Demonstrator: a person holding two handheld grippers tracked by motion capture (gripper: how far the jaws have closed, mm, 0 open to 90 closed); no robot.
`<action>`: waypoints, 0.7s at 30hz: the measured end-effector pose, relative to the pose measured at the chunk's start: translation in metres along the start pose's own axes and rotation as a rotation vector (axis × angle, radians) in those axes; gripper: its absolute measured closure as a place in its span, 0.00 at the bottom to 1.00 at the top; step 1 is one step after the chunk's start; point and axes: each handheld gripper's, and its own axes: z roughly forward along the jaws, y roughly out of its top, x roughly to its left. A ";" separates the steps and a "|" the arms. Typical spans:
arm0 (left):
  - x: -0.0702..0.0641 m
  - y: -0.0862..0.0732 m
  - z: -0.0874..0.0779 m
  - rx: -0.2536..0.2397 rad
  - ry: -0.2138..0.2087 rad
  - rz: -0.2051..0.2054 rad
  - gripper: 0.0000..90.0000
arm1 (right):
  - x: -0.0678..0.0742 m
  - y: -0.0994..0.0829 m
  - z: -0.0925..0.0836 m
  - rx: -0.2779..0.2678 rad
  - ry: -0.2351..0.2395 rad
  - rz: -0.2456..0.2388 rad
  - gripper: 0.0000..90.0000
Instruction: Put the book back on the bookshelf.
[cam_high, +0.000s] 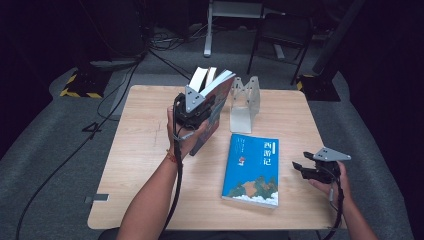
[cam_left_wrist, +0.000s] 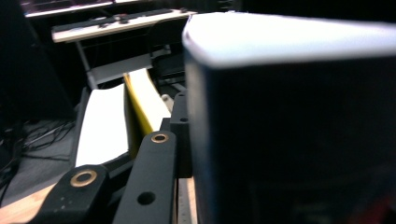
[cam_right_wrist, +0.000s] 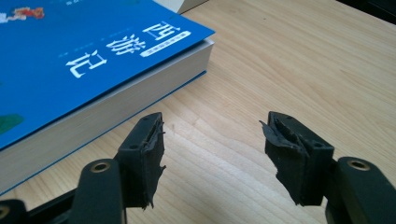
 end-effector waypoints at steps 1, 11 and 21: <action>0.001 0.001 0.001 0.004 0.017 -0.003 0.81 | 0.001 0.000 0.002 0.005 0.002 -0.003 0.42; 0.002 0.005 0.013 0.019 0.076 -0.026 0.81 | 0.007 -0.001 0.008 0.016 0.022 -0.018 0.41; -0.011 0.004 0.042 0.023 0.087 -0.061 0.81 | 0.011 -0.001 0.011 0.032 0.027 -0.038 0.42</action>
